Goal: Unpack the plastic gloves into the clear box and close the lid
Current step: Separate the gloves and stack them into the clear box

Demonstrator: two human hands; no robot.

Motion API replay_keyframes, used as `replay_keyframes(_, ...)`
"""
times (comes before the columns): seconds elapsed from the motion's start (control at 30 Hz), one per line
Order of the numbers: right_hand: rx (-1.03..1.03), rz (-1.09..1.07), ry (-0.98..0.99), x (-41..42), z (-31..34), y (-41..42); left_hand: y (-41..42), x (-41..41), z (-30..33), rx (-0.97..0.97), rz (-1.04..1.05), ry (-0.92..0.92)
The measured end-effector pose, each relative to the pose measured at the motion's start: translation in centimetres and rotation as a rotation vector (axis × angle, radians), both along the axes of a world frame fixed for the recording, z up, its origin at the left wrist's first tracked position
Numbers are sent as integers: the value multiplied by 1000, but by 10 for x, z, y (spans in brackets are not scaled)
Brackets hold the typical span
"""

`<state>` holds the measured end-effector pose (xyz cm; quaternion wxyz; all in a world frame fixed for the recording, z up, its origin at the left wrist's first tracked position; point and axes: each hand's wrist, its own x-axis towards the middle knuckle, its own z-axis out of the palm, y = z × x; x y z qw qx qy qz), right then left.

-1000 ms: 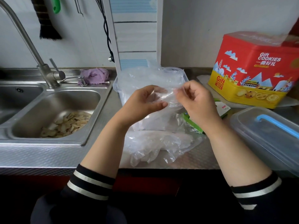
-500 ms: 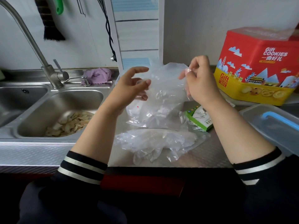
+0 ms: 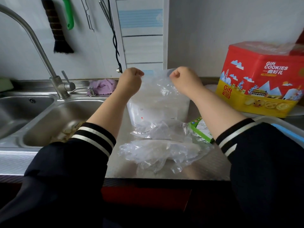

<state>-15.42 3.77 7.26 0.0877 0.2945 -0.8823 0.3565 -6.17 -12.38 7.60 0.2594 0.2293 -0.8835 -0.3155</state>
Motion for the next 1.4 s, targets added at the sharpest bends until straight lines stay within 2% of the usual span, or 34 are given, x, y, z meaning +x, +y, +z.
replay_keyframes(0.1,168,1,33,-3,-2,-7,0,-5,-5,-203,-5,-296)
replay_keyframes(0.2,337,-5,104,-4,-7,-9,0,-2,-14,-342,-12,-467)
replay_keyframes(0.27,401,-19,172,-7,-9,-11,-1,2,-18,-414,-10,-472)
replay_keyframes(0.43,546,-59,215,-16,-13,-9,-13,2,-20,-262,-66,-418)
replay_keyframes(0.53,455,-53,158,-19,-12,-7,-12,4,-23,-298,-15,-245)
replay_keyframes(0.63,118,-34,81,-25,-12,-1,-7,9,-22,-299,74,-53)
replay_keyframes(0.77,-250,-3,233,-17,-16,15,3,20,-21,-391,176,31)
replay_keyframes(0.83,-398,72,312,0,-17,25,9,26,-24,-478,192,204)
replay_keyframes(0.9,-420,157,299,25,-23,36,20,36,-29,-567,112,455)
replay_keyframes(0.97,-293,180,308,45,-39,45,38,46,-43,-562,-39,578)
replay_keyframes(1.07,65,163,305,64,-66,49,62,61,-72,-498,-57,475)
replay_keyframes(1.13,361,77,234,68,-79,47,71,64,-91,-440,3,289)
replay_keyframes(1.17,439,49,178,69,-85,46,73,64,-99,-387,13,187)
replay_keyframes(1.27,463,73,-15,72,-100,43,73,62,-118,-300,-17,-1)
replay_keyframes(1.4,285,83,15,71,-119,40,68,59,-130,-232,-129,27)
